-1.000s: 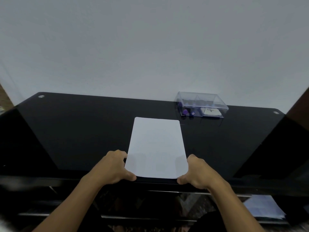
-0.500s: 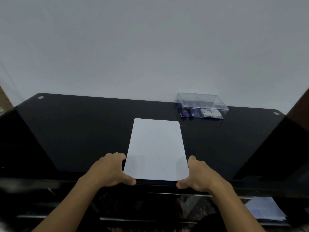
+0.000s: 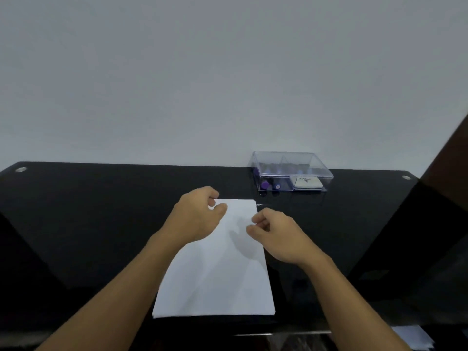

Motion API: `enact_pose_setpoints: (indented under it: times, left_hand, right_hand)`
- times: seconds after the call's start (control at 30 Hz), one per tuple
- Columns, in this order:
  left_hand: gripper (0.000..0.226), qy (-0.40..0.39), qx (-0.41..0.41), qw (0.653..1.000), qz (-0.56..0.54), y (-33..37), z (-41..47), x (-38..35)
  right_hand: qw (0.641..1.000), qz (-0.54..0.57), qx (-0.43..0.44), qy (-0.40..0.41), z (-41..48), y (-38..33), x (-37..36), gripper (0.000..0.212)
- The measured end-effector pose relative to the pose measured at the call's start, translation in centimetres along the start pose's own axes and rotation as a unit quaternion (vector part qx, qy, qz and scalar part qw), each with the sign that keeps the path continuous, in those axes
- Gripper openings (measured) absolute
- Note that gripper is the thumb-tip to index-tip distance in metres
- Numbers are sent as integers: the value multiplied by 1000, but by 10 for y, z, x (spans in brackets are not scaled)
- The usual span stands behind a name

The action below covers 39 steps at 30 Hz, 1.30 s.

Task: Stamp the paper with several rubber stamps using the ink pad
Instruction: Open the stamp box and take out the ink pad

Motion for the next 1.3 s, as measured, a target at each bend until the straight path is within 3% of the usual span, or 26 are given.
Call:
enact_pose_setpoints:
  times: [0.2, 0.3, 0.4, 0.47, 0.57, 0.67, 0.8, 1.0, 1.3]
  left_hand:
    - [45, -10, 35, 995, -88, 43, 71, -49]
    - [42, -21, 51, 992, -112, 58, 103, -76]
    - [22, -31, 68, 989, -125, 68, 130, -101]
    - [35, -41, 71, 988, -129, 72, 147, -120]
    - [46, -54, 91, 985, -138, 76, 165, -145]
    - [8, -49, 134, 978, -151, 75, 176, -162]
    - [23, -43, 157, 973, -164, 74, 187, -179]
    - [18, -41, 167, 972, -158, 71, 196, -199]
    - [24, -40, 159, 978, -130, 67, 191, -202]
  right_hand:
    - [991, 41, -19, 124, 80, 31, 48, 9]
    - [981, 34, -38, 187, 121, 58, 76, 10]
    - [972, 21, -55, 228, 153, 82, 98, 13]
    - [968, 8, -61, 243, 175, 101, 107, 23]
    - [963, -16, -83, 257, 203, 131, 111, 36]
    - [958, -32, -107, 265, 221, 150, 112, 46]
    - [954, -27, -135, 266, 239, 169, 111, 45]
    - [952, 9, -181, 248, 250, 186, 101, 18]
    - [954, -6, -172, 247, 239, 195, 104, 35]
Point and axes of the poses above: each hand's wrist, its own z-axis towards the middle knuckle, its own x-axis out of the back of the hand, y = z × x, the point moved 4 cm from there along z, towards the middle knuckle, and after that the axes turned 14 degrees about y, right-handed, at the moved point
